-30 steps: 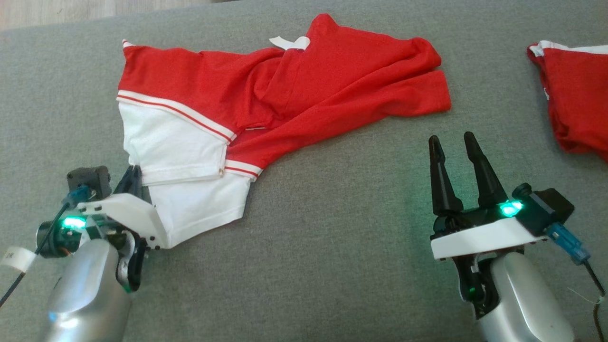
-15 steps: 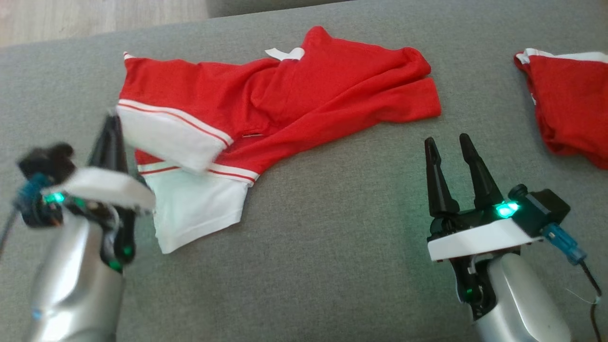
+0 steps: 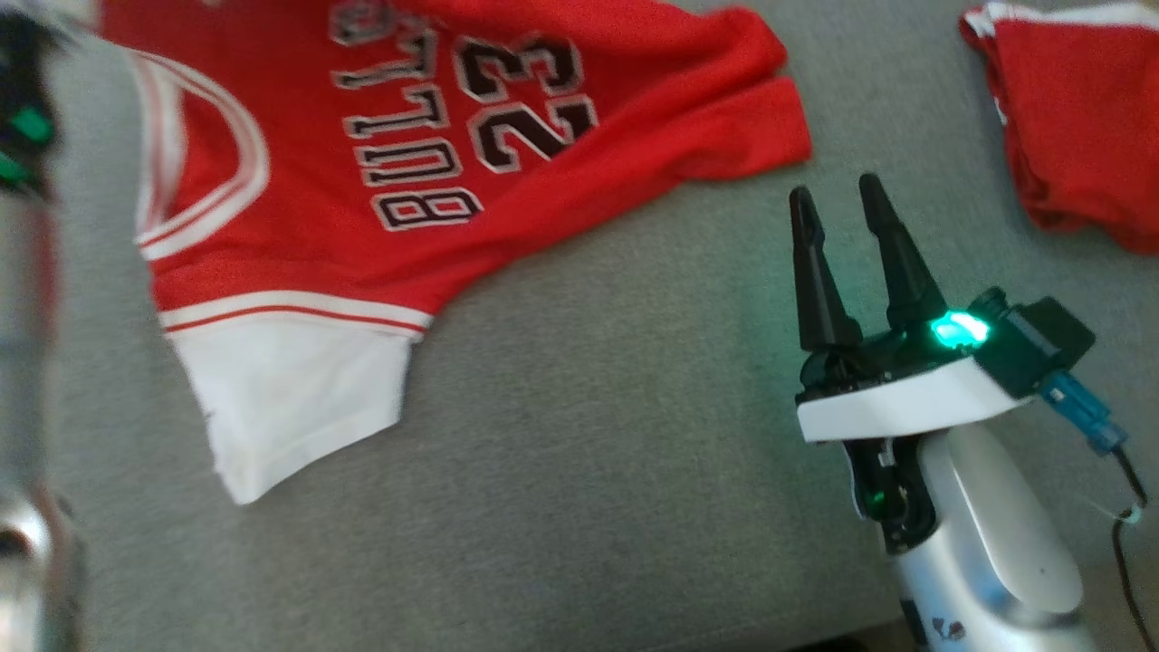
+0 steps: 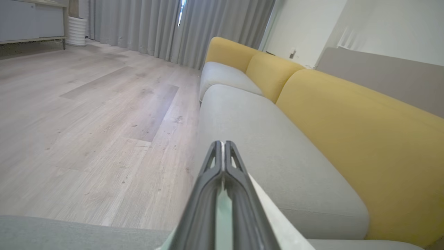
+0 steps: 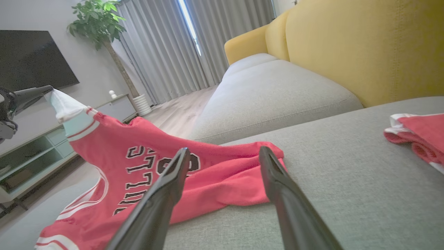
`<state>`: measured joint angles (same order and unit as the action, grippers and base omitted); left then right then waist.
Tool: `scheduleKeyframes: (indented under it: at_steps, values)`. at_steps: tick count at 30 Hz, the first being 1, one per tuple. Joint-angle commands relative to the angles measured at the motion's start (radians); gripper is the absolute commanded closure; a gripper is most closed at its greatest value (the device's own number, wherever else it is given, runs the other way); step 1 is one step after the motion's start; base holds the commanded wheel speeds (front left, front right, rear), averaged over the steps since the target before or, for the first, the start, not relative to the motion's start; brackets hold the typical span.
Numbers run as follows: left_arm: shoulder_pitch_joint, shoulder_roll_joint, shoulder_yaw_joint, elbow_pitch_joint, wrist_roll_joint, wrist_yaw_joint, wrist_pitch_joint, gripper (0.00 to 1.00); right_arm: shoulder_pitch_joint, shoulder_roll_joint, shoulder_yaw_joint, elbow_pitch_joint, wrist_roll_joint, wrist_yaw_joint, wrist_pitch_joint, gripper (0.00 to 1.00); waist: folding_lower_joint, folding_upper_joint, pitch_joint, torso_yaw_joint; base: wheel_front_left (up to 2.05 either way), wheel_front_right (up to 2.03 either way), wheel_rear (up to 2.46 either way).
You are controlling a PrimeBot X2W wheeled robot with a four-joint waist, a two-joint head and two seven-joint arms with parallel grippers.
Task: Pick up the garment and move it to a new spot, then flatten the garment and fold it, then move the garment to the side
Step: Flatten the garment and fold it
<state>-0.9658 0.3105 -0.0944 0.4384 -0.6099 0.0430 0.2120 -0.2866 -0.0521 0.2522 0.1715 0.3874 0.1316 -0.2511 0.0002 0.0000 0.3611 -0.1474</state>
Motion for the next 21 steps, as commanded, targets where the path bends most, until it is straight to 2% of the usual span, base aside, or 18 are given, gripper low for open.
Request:
scheduleKeyframes:
  at_steps: [1,5,6,7,8,9,10,14,21]
  values:
    - [-0.097,0.079,0.034,0.022,0.025,0.017,0.016,1.0,-0.023,0.002,0.026,-0.042,0.01,-0.001,-0.011,0.0,-0.0002,0.0,0.067,-0.059,0.0,0.0,0.0]
    - [-0.259,0.144,0.048,0.165,0.069,0.068,0.017,1.0,-0.051,0.002,0.047,-0.068,0.028,-0.001,-0.011,0.0,-0.0002,0.0,0.124,-0.114,0.0,0.0,0.0]
    - [-0.324,0.165,0.055,0.236,0.088,0.097,-0.002,1.0,-0.06,0.002,0.056,-0.078,0.037,-0.001,-0.011,0.0,-0.0002,0.0,0.141,-0.135,0.0,0.0,0.0]
    - [-0.324,0.165,0.055,0.236,0.088,0.097,-0.002,1.0,-0.06,0.002,0.056,-0.078,0.037,-0.001,-0.011,0.0,-0.0002,0.0,0.141,-0.135,0.0,0.0,0.0]
    - [-0.35,0.173,0.058,0.268,0.098,0.112,-0.018,0.53,-0.064,0.002,0.061,-0.082,0.041,-0.001,-0.011,0.0,-0.0002,0.0,0.147,-0.144,0.0,0.0,0.0]
    - [-0.373,0.178,0.06,0.299,0.106,0.126,-0.035,0.0,-0.066,0.002,0.064,-0.086,0.043,-0.001,-0.011,0.0,-0.0002,0.0,0.152,-0.151,0.0,0.0,0.0]
    - [-0.391,0.177,0.063,0.326,0.108,0.136,-0.052,0.0,-0.067,0.002,0.066,-0.089,0.045,-0.001,-0.011,0.0,-0.0002,0.0,0.154,-0.156,0.0,0.0,0.0]
    - [-0.432,0.167,0.052,0.408,0.122,0.123,-0.139,0.0,-0.061,0.002,0.062,-0.096,0.047,-0.001,-0.011,0.0,-0.0002,0.0,0.153,-0.153,0.0,0.0,0.0]
    - [-0.397,0.122,0.014,0.505,0.12,0.02,-0.256,0.0,-0.054,0.002,0.041,-0.077,0.021,-0.001,-0.011,0.0,-0.0002,0.0,0.095,-0.101,0.0,0.0,0.0]
